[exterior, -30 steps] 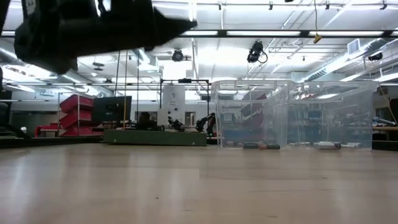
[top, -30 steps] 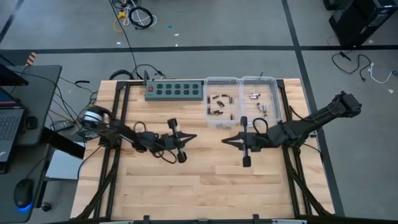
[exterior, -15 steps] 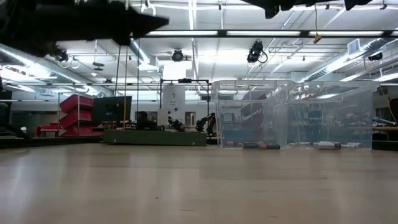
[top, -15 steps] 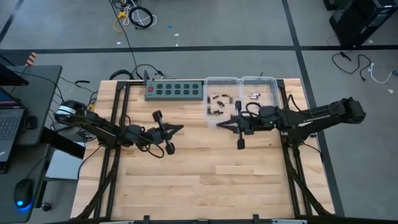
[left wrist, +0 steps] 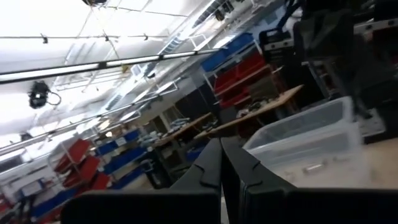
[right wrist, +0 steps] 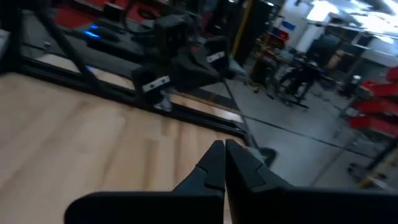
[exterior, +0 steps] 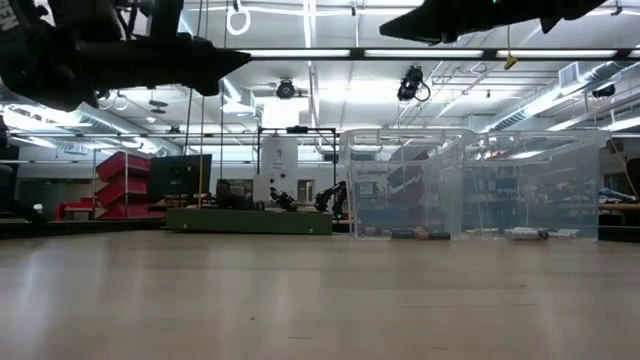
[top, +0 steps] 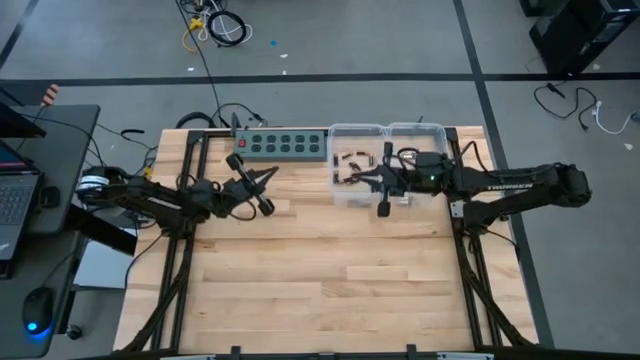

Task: Sort batteries
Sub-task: Return to Home Position

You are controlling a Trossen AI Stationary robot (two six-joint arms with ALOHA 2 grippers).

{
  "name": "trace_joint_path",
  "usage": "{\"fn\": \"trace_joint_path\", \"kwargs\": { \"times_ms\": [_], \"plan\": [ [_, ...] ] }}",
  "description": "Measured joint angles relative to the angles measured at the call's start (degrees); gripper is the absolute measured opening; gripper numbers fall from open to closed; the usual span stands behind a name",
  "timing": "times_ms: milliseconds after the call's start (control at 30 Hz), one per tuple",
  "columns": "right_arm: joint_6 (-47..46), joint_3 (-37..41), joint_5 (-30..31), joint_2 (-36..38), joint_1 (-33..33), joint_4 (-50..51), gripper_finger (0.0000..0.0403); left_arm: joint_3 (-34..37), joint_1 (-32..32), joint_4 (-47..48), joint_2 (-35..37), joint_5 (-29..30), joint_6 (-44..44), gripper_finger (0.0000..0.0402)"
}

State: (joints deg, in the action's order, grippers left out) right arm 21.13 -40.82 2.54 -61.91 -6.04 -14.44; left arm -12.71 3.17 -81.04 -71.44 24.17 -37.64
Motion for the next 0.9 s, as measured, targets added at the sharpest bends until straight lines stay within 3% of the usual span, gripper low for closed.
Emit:
{"fn": "trace_joint_path", "kwargs": {
  "times_ms": [233,500,700,900],
  "plan": [
    [-0.5,0.0,-0.7,2.9,-7.2,9.8,0.0000,0.0,10.0,3.5,0.0,-7.5,2.8,0.0000],
    [3.1,0.0,-7.8,5.2,-12.5,14.1,0.0000,0.0,23.8,6.2,-0.1,-28.7,9.9,0.0000],
    [5.5,0.0,-9.5,6.7,-18.1,16.1,0.0000,0.0,30.9,6.0,-0.1,-36.6,12.8,0.0000],
    [6.4,0.0,-17.7,6.9,-22.6,17.3,0.0000,0.0,33.6,6.4,-0.1,-41.3,13.1,0.0000]
  ]
}}
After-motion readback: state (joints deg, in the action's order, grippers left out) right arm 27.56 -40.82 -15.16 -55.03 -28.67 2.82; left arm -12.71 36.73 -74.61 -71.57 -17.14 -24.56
